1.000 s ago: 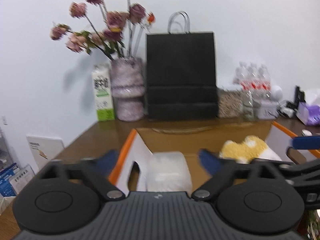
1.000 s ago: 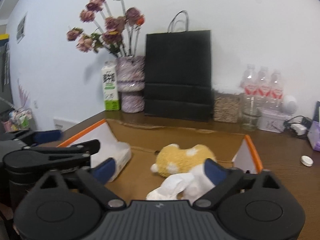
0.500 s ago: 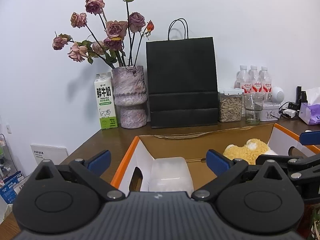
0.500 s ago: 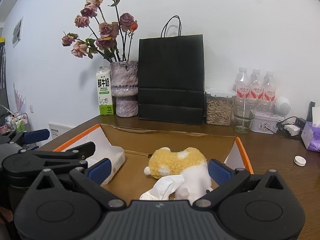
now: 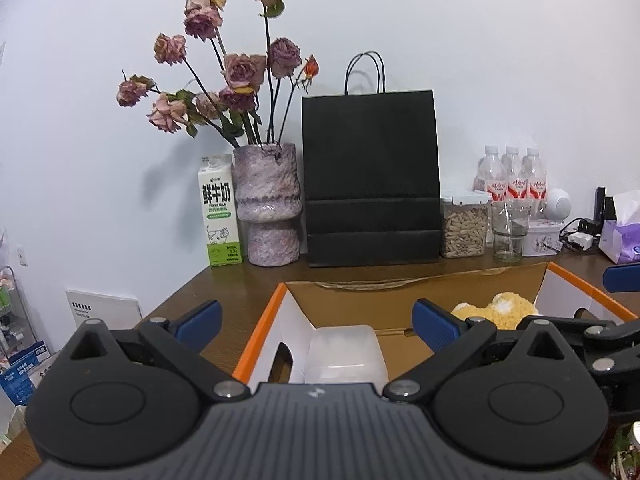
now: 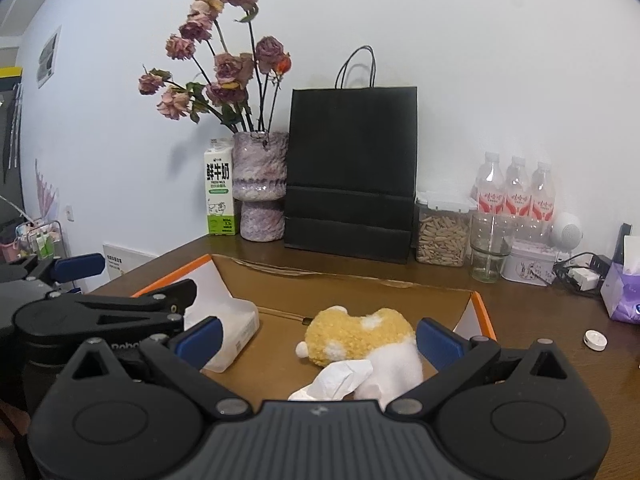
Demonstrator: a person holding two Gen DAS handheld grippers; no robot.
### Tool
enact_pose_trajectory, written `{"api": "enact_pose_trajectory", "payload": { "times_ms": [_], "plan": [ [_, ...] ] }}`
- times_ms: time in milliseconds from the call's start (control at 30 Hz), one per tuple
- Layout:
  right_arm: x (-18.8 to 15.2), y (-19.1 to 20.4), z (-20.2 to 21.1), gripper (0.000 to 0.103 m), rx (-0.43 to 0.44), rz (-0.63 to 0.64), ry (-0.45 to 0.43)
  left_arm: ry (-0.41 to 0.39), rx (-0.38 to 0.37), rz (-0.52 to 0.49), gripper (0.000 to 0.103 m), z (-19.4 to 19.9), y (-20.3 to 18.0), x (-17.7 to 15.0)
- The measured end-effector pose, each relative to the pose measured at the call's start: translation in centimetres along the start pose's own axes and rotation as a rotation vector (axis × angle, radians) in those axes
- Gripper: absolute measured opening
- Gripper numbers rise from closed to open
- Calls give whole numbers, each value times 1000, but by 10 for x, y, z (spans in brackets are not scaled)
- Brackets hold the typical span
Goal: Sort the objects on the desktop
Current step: 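Withdraw both open tools from the box back toward the table clutter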
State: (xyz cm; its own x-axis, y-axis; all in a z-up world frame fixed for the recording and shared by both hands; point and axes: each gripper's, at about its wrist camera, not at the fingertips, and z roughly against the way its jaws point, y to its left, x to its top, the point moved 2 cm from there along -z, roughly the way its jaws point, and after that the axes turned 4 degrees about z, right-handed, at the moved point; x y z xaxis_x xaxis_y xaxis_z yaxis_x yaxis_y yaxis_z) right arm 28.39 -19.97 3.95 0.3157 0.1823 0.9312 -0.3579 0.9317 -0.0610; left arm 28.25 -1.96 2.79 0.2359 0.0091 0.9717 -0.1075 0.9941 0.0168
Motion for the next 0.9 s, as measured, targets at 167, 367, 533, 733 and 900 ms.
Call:
{"api": "enact_pose_trajectory", "payload": {
  "times_ms": [167, 367, 533, 733, 900],
  "plan": [
    [2, 1, 16, 103, 5, 0, -12, -18, 1, 7, 103, 17, 5, 5],
    [1, -1, 39, 103, -6, -5, -17, -30, 9, 3, 103, 39, 11, 11],
    [-1, -3, 61, 103, -25, -9, -28, -48, 12, 1, 103, 61, 18, 15],
    [-10, -9, 86, 103, -49, -24, -20, -48, 22, -2, 103, 79, 27, 17],
    [-25, -12, 100, 103, -63, -33, 8, -36, 31, 0, 103, 88, 37, 13]
  ]
}}
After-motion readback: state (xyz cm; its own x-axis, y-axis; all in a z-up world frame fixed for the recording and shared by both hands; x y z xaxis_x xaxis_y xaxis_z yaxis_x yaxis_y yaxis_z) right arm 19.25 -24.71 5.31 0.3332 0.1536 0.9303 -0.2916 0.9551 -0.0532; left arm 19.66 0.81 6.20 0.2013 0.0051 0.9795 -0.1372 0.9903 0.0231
